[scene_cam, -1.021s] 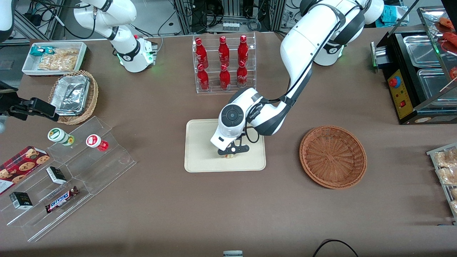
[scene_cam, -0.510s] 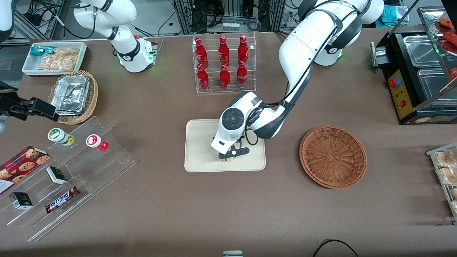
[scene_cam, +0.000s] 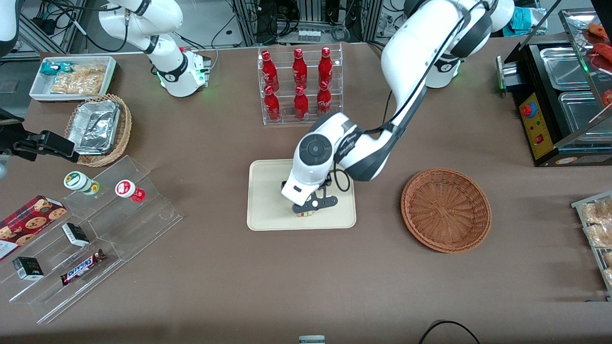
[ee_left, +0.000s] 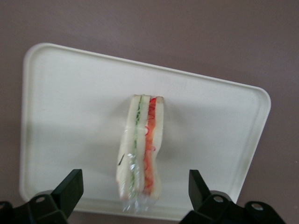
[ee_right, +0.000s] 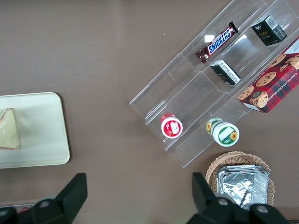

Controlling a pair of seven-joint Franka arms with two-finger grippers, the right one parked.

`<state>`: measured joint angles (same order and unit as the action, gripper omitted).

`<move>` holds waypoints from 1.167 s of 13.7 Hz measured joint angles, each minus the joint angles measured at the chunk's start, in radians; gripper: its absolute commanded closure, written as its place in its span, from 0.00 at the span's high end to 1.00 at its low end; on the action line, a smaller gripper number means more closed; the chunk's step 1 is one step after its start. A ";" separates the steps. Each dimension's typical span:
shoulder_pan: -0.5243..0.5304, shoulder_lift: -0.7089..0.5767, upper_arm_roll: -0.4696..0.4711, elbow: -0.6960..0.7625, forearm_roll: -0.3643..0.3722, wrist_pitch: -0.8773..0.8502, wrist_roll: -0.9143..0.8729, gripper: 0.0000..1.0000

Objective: Place sandwich from basket to tray

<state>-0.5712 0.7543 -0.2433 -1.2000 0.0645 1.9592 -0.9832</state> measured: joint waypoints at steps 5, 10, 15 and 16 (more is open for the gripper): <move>0.003 -0.179 0.086 -0.059 0.009 -0.213 -0.003 1.00; 0.150 -0.422 0.113 -0.418 0.004 -0.235 0.187 1.00; 0.391 -0.626 0.120 -0.572 -0.037 -0.308 0.578 1.00; 0.427 -0.655 0.120 -0.575 -0.045 -0.333 0.634 1.00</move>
<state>-0.1444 0.0995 -0.1230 -1.7753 0.0193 1.6263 -0.3493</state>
